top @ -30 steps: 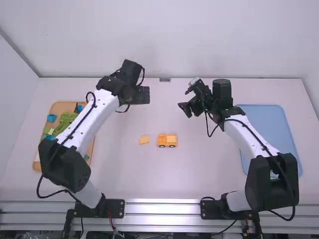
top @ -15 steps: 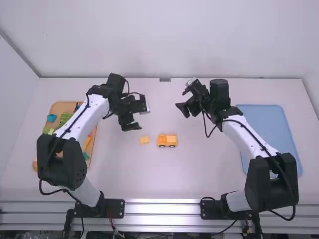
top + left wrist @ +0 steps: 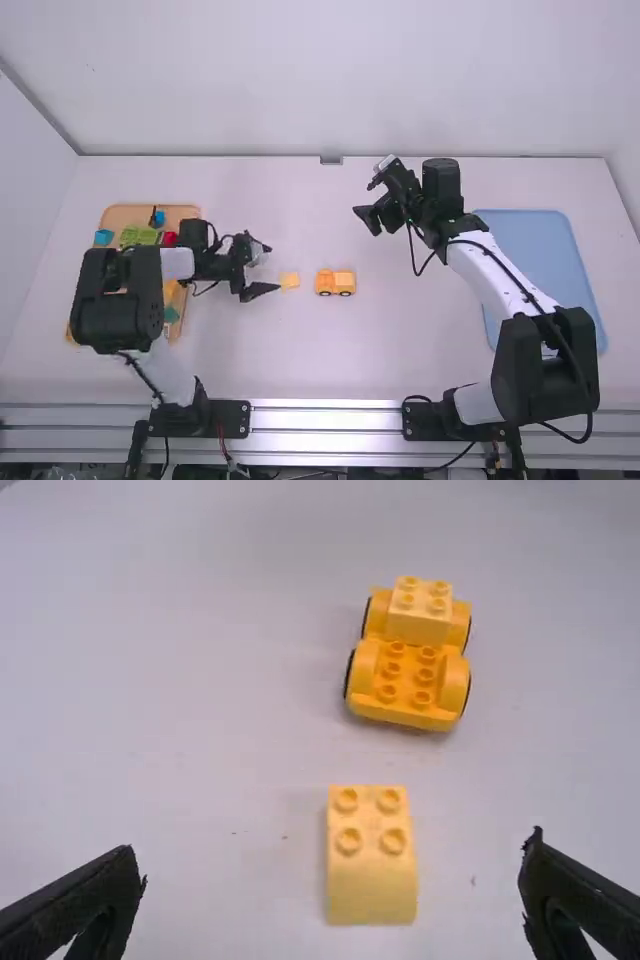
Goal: Assemble lego blocks to make yellow taxi
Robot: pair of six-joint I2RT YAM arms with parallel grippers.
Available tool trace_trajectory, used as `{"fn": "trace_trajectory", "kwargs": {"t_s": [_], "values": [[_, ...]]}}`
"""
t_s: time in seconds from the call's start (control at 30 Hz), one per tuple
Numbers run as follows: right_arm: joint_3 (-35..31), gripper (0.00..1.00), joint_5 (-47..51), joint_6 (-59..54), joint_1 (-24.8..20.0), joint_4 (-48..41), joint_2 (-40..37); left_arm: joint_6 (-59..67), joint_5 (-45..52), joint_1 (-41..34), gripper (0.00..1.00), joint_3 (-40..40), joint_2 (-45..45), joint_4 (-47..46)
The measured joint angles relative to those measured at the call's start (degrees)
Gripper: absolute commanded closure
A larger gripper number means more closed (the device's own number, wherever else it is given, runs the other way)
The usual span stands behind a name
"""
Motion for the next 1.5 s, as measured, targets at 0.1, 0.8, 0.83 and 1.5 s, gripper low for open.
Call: {"fn": "trace_trajectory", "kwargs": {"t_s": [0.1, 0.8, 0.83, 1.5], "values": [[0.0, 0.01, 0.0, -0.2, 0.0, 0.0, 0.0, -1.1, 1.4, -1.0, 0.05, -0.9, 2.9, 3.9], [0.0, 0.01, 0.0, -0.2, 1.0, 0.0, 0.0, -5.9, -6.5, -8.7, 0.55, -2.2, 8.0, 13.8], [0.0, 0.01, 0.0, 0.0, 1.0, 0.0, 0.0, -6.2, -6.6, -8.7, 0.54, -2.2, 8.0, 13.9], [0.0, 0.01, 0.0, -0.2, 1.0, -0.8, 0.0, -4.7, -6.1, -7.1, 0.55, -2.2, 8.0, 11.4]]}}
